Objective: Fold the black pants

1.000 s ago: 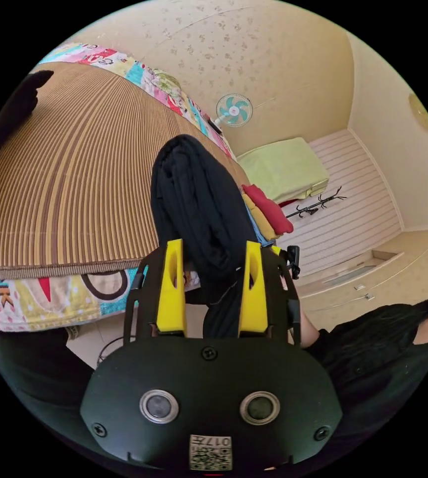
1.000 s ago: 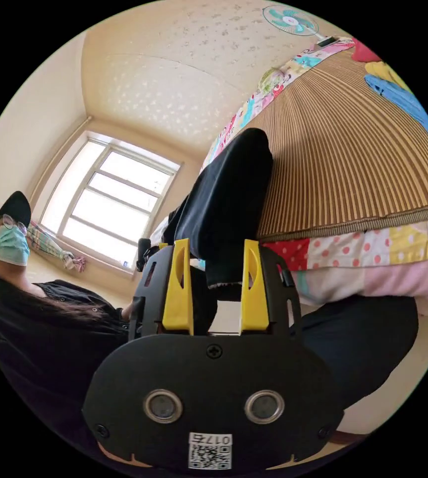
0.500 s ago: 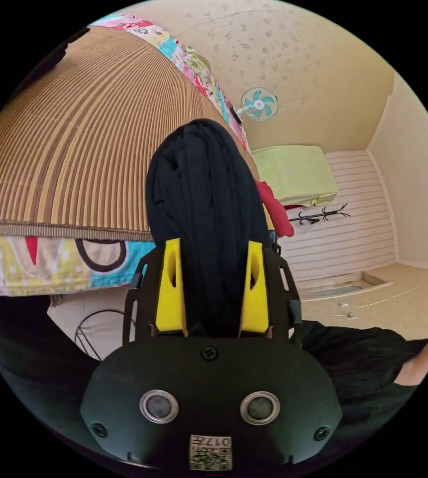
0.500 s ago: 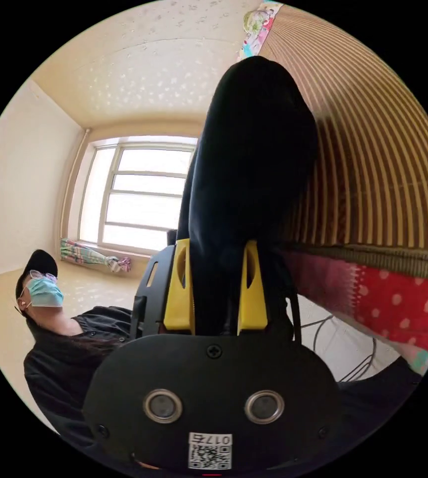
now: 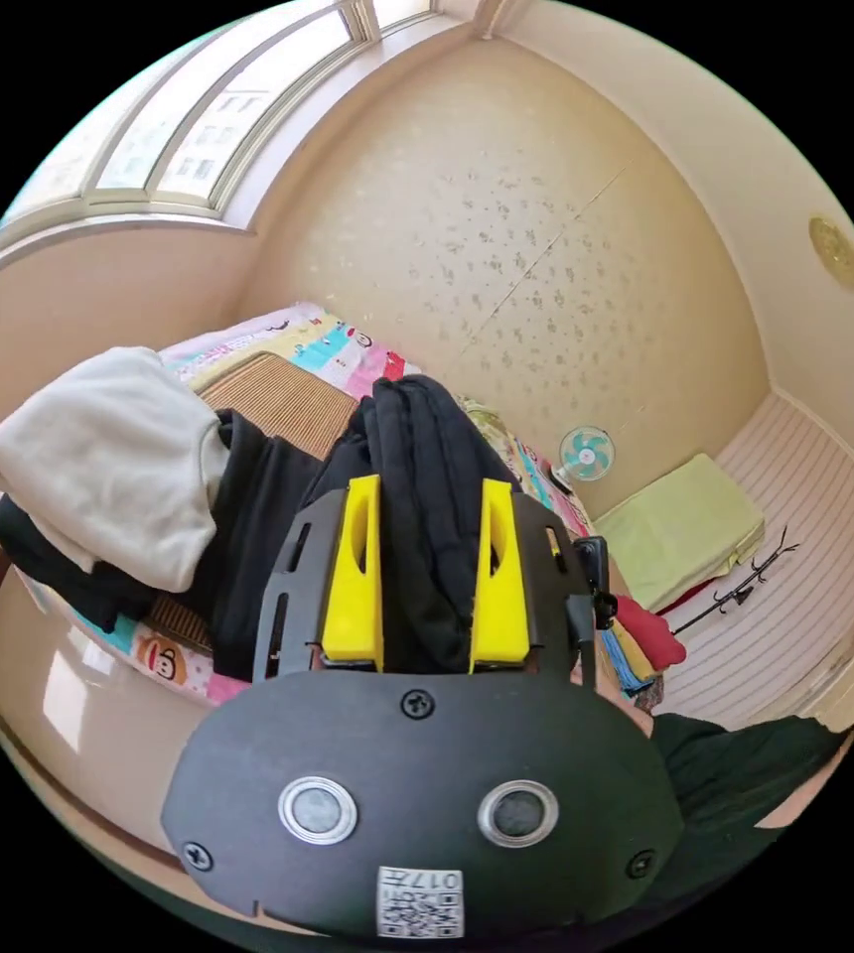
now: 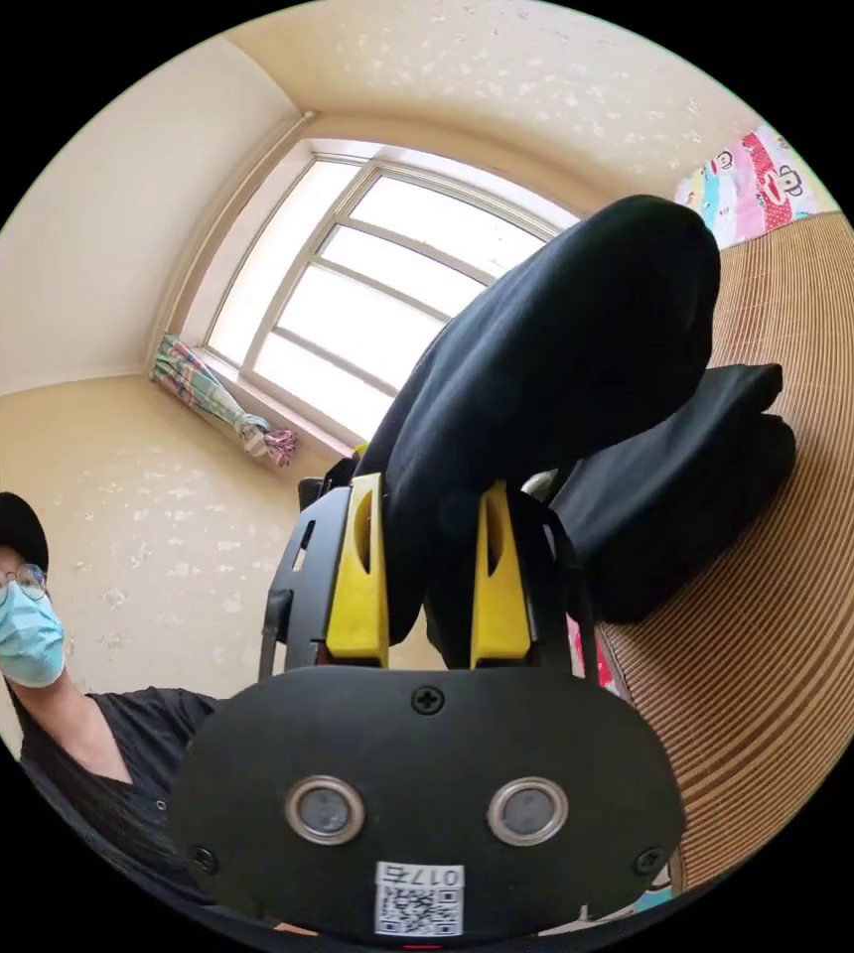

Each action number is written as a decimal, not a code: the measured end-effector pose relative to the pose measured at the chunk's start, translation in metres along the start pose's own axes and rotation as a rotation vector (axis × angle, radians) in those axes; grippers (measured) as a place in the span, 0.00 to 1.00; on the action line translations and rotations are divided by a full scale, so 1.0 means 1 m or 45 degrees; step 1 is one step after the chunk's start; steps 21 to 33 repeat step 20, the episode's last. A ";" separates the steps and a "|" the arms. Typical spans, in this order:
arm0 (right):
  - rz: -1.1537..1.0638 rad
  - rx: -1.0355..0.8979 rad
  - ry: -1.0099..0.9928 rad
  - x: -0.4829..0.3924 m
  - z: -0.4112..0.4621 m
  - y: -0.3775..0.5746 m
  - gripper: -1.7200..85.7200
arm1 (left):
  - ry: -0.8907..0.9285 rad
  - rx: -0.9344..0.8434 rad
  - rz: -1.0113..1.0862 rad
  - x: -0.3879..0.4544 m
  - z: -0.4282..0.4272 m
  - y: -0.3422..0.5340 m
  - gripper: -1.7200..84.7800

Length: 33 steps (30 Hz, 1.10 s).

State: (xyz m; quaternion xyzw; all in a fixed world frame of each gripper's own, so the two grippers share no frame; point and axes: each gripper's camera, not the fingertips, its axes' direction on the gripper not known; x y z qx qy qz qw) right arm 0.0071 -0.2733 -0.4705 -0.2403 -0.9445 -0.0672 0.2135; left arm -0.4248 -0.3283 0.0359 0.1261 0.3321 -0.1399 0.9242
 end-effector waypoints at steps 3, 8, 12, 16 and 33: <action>0.137 -0.075 0.294 0.040 0.044 -0.012 0.14 | -0.202 -0.096 -0.191 -0.056 0.002 -0.005 0.16; 0.138 -0.308 0.475 0.078 0.012 0.121 0.10 | -0.204 -0.110 -0.125 -0.044 0.020 0.124 0.14; 0.239 -0.289 0.854 0.086 -0.098 0.241 0.10 | -0.108 -0.164 -0.117 0.003 0.049 0.260 0.12; 0.494 0.221 1.407 0.025 -0.283 0.322 0.11 | 0.015 -0.283 -0.148 0.046 0.081 0.325 0.08; 0.510 0.855 1.890 -0.095 -0.437 0.355 0.14 | 0.072 -0.330 0.011 0.098 0.105 0.306 0.06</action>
